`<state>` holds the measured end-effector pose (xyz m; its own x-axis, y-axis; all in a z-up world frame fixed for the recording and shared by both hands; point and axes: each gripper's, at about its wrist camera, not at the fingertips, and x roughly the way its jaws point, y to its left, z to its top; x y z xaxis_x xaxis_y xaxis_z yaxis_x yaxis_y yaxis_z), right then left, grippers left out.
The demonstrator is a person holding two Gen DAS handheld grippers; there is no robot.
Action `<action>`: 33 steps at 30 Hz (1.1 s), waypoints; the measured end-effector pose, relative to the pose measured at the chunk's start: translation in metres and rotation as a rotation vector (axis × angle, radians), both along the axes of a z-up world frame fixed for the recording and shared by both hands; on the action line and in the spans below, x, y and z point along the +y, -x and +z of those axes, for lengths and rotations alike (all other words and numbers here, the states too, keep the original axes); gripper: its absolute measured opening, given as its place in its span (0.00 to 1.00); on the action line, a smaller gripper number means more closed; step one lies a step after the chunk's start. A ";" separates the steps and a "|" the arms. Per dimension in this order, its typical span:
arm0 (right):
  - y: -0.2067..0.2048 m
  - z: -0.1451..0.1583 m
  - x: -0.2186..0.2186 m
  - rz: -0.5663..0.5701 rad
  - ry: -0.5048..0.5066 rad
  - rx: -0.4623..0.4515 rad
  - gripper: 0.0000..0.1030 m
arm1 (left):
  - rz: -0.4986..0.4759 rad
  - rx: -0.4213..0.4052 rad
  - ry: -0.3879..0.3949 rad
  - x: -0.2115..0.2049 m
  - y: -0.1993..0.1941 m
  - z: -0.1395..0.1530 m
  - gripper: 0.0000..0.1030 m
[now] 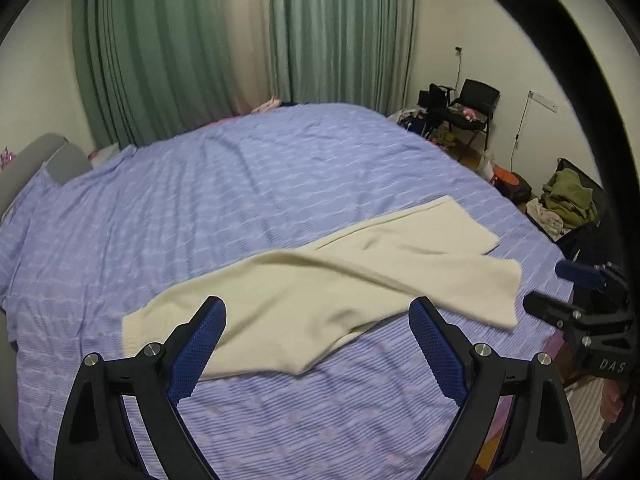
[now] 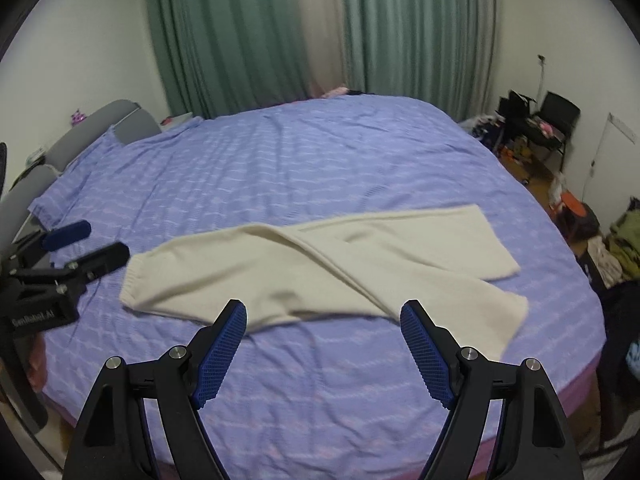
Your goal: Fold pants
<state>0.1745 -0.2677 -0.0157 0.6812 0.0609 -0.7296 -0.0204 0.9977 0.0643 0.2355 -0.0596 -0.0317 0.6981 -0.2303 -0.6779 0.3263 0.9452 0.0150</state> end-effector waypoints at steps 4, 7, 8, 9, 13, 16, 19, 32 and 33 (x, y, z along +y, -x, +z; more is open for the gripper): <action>0.001 -0.006 -0.061 0.033 -0.038 0.018 0.77 | 0.050 -0.012 0.013 -0.055 0.005 -0.003 0.91; -0.003 -0.011 -0.101 0.082 -0.056 0.040 0.77 | 0.116 0.014 0.060 -0.095 0.014 -0.008 0.91; -0.004 -0.013 -0.115 0.099 -0.065 0.040 0.77 | 0.132 0.025 0.073 -0.107 0.016 -0.012 0.91; -0.007 -0.017 -0.130 0.118 -0.067 0.048 0.77 | 0.153 0.039 0.076 -0.120 0.017 -0.017 0.91; -0.012 -0.033 -0.174 0.166 -0.076 0.102 0.77 | 0.221 0.072 0.079 -0.148 0.022 -0.035 0.91; -0.017 -0.049 -0.194 0.179 -0.064 0.130 0.77 | 0.228 0.101 0.051 -0.168 0.027 -0.051 0.91; -0.022 -0.067 -0.207 0.177 -0.050 0.156 0.77 | 0.229 0.117 0.023 -0.183 0.028 -0.068 0.91; -0.045 -0.183 -0.219 0.144 0.028 0.305 0.76 | 0.118 0.258 -0.066 -0.212 0.000 -0.165 0.91; -0.047 -0.191 -0.218 0.147 0.034 0.315 0.76 | 0.113 0.265 -0.075 -0.214 -0.004 -0.171 0.91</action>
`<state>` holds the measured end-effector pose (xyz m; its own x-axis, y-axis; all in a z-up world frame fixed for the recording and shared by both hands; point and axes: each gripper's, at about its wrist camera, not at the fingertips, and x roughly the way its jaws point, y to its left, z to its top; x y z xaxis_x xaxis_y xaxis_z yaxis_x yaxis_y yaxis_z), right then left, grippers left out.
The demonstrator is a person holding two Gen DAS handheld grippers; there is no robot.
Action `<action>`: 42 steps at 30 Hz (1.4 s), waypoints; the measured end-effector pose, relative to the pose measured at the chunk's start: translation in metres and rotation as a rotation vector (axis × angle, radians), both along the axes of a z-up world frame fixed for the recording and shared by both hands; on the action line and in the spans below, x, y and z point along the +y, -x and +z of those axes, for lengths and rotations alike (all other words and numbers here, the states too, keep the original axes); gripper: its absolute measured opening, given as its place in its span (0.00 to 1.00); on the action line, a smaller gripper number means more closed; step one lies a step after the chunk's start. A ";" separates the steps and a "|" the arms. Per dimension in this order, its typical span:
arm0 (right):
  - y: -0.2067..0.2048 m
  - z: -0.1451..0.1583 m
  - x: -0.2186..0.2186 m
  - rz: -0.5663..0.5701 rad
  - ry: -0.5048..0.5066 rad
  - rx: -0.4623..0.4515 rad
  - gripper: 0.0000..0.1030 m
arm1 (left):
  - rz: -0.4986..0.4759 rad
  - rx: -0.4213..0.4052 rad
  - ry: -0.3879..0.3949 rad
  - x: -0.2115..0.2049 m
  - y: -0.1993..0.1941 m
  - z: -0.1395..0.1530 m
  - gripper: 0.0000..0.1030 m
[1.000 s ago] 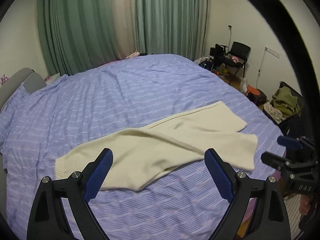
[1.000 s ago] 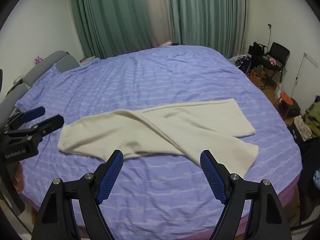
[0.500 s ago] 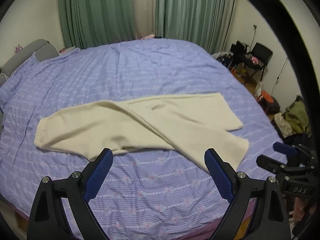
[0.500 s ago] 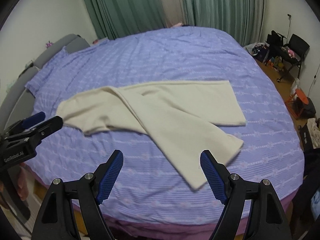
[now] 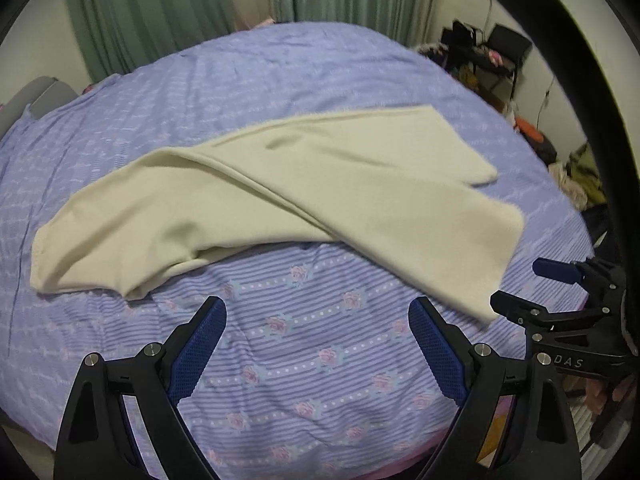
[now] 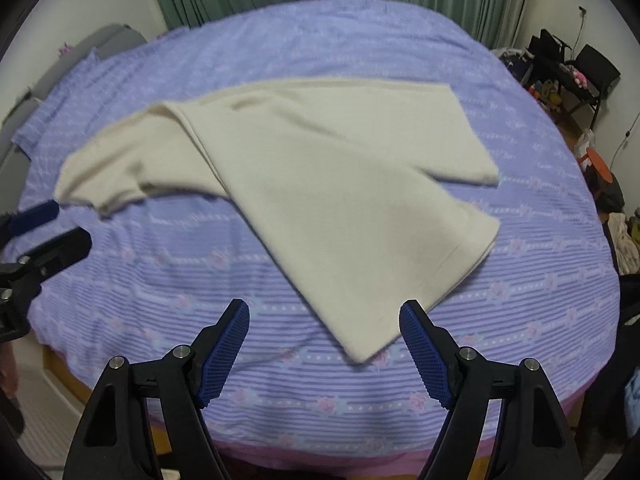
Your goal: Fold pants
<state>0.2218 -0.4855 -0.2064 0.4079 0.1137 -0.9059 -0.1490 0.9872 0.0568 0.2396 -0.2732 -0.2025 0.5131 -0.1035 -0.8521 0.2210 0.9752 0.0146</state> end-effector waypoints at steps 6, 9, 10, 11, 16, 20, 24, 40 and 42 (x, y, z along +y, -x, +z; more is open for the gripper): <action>-0.017 -0.046 0.007 0.022 0.069 0.077 0.75 | 0.012 0.071 0.020 -0.003 -0.026 -0.030 0.91; -0.026 -0.066 0.010 0.036 0.116 0.102 0.74 | 0.025 0.109 0.035 -0.005 -0.040 -0.046 0.91; -0.029 -0.073 0.010 0.036 0.121 0.115 0.71 | 0.028 0.124 0.051 -0.005 -0.045 -0.051 0.91; -0.032 -0.077 0.011 0.036 0.119 0.125 0.70 | 0.029 0.134 0.065 -0.006 -0.050 -0.056 0.91; -0.044 -0.097 0.008 0.012 0.111 0.176 0.48 | 0.018 0.162 0.095 -0.019 -0.071 -0.066 0.90; -0.049 -0.083 -0.001 0.004 0.060 0.148 0.09 | -0.007 0.184 0.091 -0.034 -0.090 -0.073 0.85; -0.055 -0.030 -0.015 -0.036 0.050 0.012 0.09 | -0.022 0.126 0.084 -0.041 -0.103 -0.056 0.85; -0.167 0.073 -0.062 -0.043 0.101 -0.291 0.09 | -0.552 -0.096 -0.235 -0.125 -0.227 -0.039 0.25; -0.175 0.072 -0.067 -0.046 0.098 -0.293 0.09 | -0.518 -0.048 -0.190 -0.128 -0.244 -0.040 0.12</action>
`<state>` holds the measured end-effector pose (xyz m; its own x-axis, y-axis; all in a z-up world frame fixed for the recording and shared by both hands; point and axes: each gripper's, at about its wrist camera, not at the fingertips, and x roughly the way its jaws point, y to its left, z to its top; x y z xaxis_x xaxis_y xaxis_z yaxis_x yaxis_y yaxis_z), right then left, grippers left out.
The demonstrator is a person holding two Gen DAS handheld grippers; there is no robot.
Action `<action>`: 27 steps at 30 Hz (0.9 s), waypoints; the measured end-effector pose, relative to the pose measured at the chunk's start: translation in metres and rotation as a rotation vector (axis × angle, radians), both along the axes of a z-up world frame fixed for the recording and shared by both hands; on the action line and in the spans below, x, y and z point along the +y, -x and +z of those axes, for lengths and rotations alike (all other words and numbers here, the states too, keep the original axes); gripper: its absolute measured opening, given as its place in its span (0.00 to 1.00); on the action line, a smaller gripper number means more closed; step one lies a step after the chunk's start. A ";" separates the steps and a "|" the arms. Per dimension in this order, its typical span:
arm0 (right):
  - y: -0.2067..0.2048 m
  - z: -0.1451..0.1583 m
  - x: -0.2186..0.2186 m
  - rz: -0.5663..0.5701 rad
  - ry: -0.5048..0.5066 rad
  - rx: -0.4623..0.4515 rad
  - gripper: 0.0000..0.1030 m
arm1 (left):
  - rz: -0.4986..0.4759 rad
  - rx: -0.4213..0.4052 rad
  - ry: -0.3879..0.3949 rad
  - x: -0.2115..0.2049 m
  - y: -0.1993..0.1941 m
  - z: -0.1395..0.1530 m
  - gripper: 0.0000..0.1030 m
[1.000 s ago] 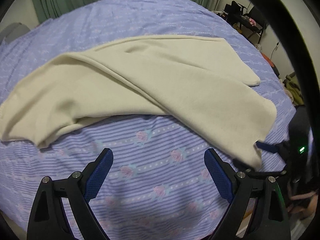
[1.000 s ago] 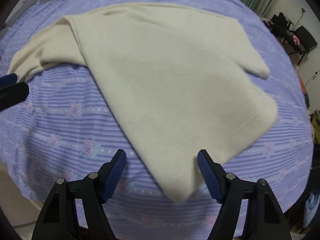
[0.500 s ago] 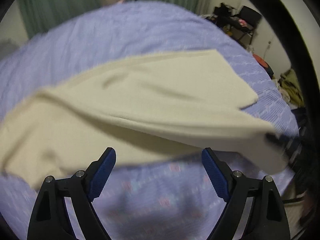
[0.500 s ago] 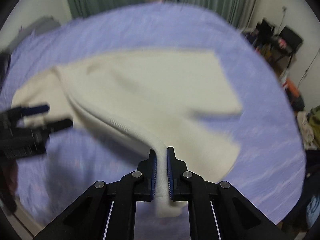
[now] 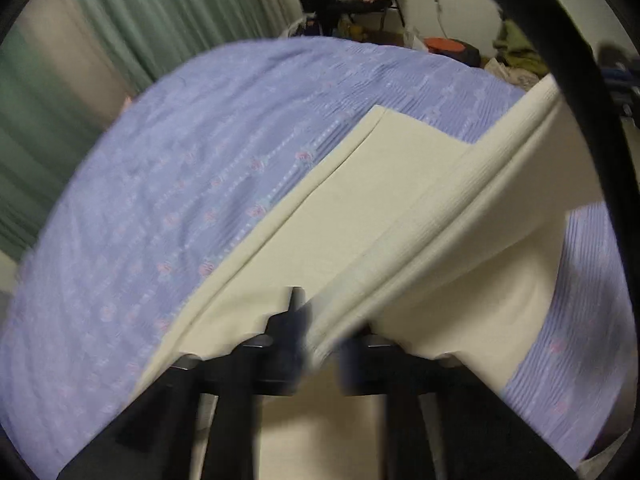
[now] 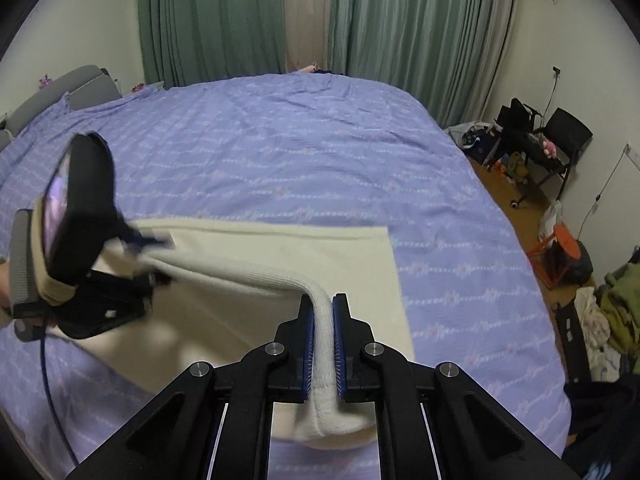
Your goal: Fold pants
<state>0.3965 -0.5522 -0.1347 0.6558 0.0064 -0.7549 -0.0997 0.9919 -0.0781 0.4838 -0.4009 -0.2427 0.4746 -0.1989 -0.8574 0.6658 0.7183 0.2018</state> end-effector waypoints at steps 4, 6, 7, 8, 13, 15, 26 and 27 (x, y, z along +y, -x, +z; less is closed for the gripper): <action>-0.026 0.005 -0.016 -0.023 -0.022 -0.003 0.09 | 0.053 -0.030 0.061 -0.004 -0.022 0.014 0.11; -0.049 0.003 -0.022 -0.017 -0.009 0.006 0.09 | 0.061 -0.039 0.041 -0.011 -0.037 0.012 0.11; -0.061 0.000 -0.023 -0.013 0.005 0.015 0.09 | 0.061 -0.048 0.022 -0.014 -0.045 0.008 0.11; -0.077 -0.006 -0.025 -0.003 0.017 0.027 0.09 | 0.059 -0.048 -0.006 -0.019 -0.056 0.000 0.11; -0.146 -0.050 -0.032 0.026 0.048 0.100 0.08 | 0.090 0.031 -0.052 -0.027 -0.096 -0.038 0.11; -0.167 -0.070 -0.031 0.027 0.073 0.136 0.08 | 0.112 0.050 -0.070 -0.031 -0.107 -0.054 0.11; -0.190 -0.079 -0.029 -0.062 0.170 0.082 0.55 | 0.252 -0.002 -0.017 -0.028 -0.122 -0.041 0.60; -0.183 -0.068 -0.037 -0.091 0.154 0.047 0.66 | 0.253 -0.043 0.013 -0.028 -0.119 -0.029 0.63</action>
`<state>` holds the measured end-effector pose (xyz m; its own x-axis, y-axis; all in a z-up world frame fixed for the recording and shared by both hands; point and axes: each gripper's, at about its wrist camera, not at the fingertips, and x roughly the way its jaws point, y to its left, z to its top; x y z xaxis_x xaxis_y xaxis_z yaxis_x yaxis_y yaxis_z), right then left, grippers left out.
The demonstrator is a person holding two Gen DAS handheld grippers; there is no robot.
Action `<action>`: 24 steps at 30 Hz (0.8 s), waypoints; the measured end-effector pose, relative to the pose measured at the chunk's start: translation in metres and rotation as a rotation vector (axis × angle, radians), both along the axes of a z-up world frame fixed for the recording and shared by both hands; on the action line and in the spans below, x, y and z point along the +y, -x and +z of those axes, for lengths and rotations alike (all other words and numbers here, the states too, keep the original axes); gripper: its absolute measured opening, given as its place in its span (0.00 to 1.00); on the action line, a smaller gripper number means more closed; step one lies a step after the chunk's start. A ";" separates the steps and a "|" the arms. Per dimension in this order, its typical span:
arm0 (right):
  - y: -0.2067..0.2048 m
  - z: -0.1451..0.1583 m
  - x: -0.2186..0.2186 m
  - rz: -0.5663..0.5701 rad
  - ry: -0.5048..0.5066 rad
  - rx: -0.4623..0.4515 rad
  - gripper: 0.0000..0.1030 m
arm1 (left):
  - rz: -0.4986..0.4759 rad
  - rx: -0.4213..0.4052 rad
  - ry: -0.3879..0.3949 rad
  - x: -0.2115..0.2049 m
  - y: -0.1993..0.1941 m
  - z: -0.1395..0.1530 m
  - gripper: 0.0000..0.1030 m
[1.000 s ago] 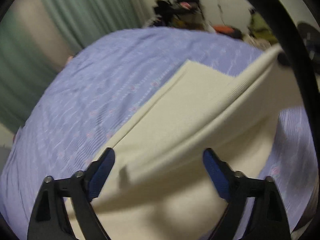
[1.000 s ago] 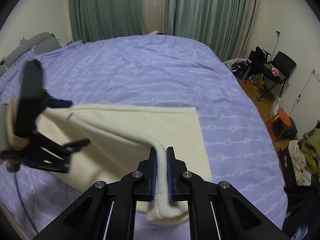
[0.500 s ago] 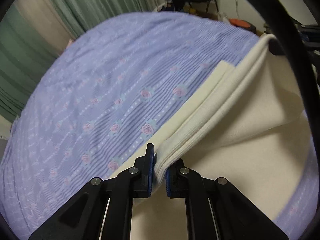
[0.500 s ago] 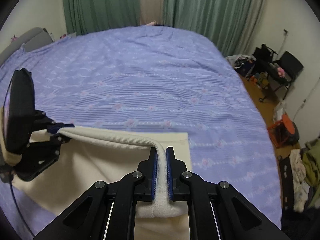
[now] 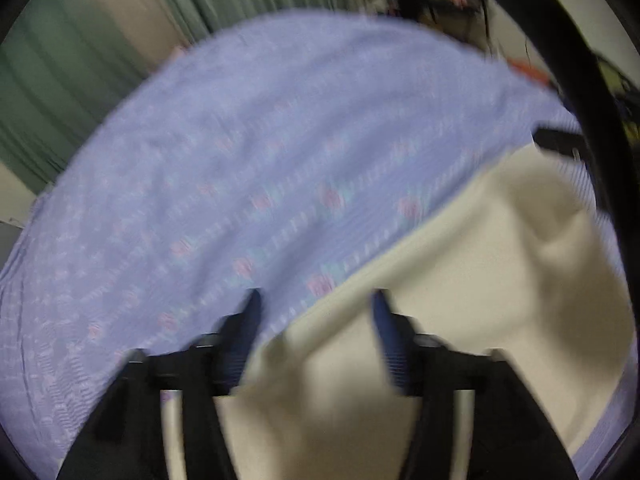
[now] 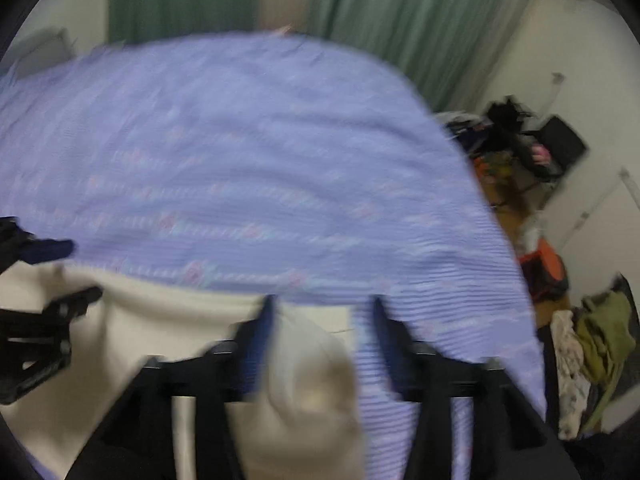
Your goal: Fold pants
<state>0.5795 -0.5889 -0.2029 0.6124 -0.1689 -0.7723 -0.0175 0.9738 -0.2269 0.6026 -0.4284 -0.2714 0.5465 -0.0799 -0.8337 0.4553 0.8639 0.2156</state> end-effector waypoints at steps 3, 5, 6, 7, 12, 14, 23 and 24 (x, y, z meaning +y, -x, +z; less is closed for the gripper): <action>0.027 0.036 -0.024 -0.044 -0.064 -0.086 0.66 | -0.032 -0.087 0.067 -0.003 0.027 0.042 0.66; 0.055 0.056 -0.036 -0.053 -0.089 -0.125 0.66 | -0.047 -0.109 0.102 -0.003 0.048 0.060 0.67; 0.068 0.062 -0.040 -0.050 -0.093 -0.134 0.66 | -0.053 -0.116 0.118 -0.002 0.059 0.067 0.69; 0.086 0.068 -0.045 -0.050 -0.099 -0.143 0.66 | -0.060 -0.124 0.126 -0.001 0.073 0.074 0.70; 0.151 0.070 -0.061 -0.063 -0.154 -0.133 0.66 | -0.099 -0.126 0.167 -0.006 0.143 0.084 0.71; 0.172 0.060 -0.069 -0.071 -0.172 -0.106 0.66 | -0.116 -0.132 0.166 -0.013 0.173 0.079 0.71; 0.222 -0.008 -0.084 -0.119 -0.283 0.047 0.60 | -0.131 -0.020 0.215 -0.051 0.219 0.036 0.71; 0.225 -0.013 -0.085 -0.126 -0.287 0.054 0.59 | -0.132 -0.004 0.231 -0.055 0.220 0.035 0.71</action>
